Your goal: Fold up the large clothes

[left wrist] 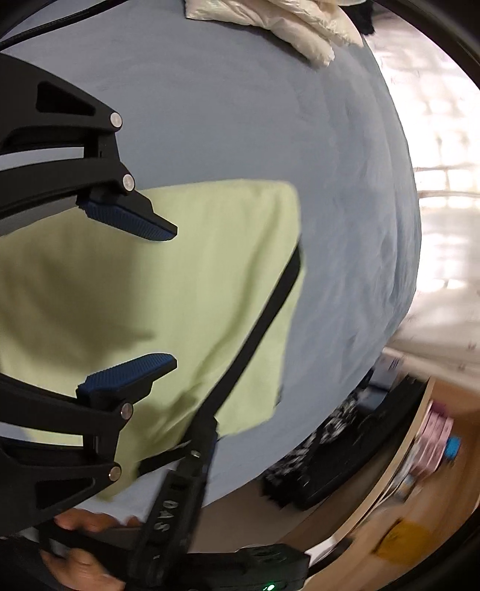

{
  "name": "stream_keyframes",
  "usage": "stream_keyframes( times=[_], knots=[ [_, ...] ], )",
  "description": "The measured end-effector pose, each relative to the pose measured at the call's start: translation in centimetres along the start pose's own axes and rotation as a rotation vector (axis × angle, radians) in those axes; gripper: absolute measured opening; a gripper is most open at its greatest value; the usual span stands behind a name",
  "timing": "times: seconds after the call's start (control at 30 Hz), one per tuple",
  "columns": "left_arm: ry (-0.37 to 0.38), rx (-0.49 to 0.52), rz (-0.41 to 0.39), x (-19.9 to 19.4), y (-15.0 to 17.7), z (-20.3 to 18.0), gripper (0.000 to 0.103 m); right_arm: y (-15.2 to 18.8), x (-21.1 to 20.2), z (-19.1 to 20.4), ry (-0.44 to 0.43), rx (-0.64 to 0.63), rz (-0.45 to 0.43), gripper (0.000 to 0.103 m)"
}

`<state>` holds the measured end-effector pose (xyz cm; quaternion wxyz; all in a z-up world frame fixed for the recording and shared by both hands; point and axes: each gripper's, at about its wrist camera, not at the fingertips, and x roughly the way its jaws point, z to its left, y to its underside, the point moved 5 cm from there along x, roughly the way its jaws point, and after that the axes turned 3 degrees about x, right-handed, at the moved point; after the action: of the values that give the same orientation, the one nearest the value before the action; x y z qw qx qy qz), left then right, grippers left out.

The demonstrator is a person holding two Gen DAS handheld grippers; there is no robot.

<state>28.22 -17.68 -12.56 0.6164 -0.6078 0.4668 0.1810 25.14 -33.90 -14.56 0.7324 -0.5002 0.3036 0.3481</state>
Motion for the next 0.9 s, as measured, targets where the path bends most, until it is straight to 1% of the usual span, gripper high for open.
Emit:
stream_keyframes(
  times=[0.07, 0.13, 0.2, 0.27, 0.3, 0.37, 0.4, 0.43, 0.47, 0.5, 0.57, 0.7, 0.8, 0.9],
  knots=[
    [-0.02, -0.042, 0.002, 1.5, -1.0, 0.9, 0.062, -1.2, 2.2, 1.1, -0.056, 0.016, 0.013, 0.026],
    [-0.015, -0.085, 0.01, 3.1, -1.5, 1.5, 0.062, -2.0, 3.8, 1.8, -0.07, 0.006, 0.007, 0.026],
    [-0.025, -0.097, 0.009, 4.0, -1.5, 1.6, 0.062, -2.5, 5.2, 1.9, -0.062, -0.013, 0.002, 0.026],
    [-0.048, -0.078, -0.005, 5.1, -1.8, 1.6, 0.062, -2.9, 6.6, 0.7, -0.029, -0.005, 0.018, 0.026],
    [-0.066, -0.061, -0.008, 5.6, -1.8, 1.5, 0.062, -3.1, 7.1, -0.5, -0.011, 0.014, 0.023, 0.026],
    [-0.085, -0.034, -0.013, 6.0, -1.7, 1.6, 0.062, -3.4, 7.1, -2.3, -0.023, 0.047, 0.023, 0.018],
    [-0.091, -0.029, -0.016, 6.2, -1.7, 1.6, 0.062, -3.6, 6.7, -3.4, -0.005, 0.062, 0.011, 0.014],
    [-0.093, -0.023, -0.02, 6.3, -1.7, 1.7, 0.062, -3.7, 6.2, -4.5, 0.06, 0.064, -0.01, 0.014],
    [-0.09, -0.019, -0.023, 6.2, -1.8, 1.9, 0.062, -3.9, 5.7, -5.5, 0.078, 0.07, -0.022, 0.014],
    [-0.088, -0.018, -0.023, 6.2, -1.8, 2.0, 0.062, -3.9, 5.3, -6.6, 0.063, 0.093, -0.023, 0.014],
    [-0.087, -0.015, -0.021, 6.4, -1.8, 2.1, 0.062, -3.5, 4.8, -8.0, 0.069, 0.117, -0.018, 0.014],
    [-0.093, -0.01, -0.018, 6.3, -1.6, 2.2, 0.063, -2.9, 4.4, -8.3, 0.086, 0.109, -0.014, 0.014],
    [-0.093, -0.003, -0.013, 6.2, -1.5, 2.3, 0.065, -2.9, 4.5, -7.6, 0.115, 0.079, -0.009, 0.017],
    [-0.089, 0.002, 0.003, 6.1, -1.6, 2.3, 0.068, -2.9, 4.2, -7.5, 0.14, 0.06, -0.002, 0.018]
  ],
)
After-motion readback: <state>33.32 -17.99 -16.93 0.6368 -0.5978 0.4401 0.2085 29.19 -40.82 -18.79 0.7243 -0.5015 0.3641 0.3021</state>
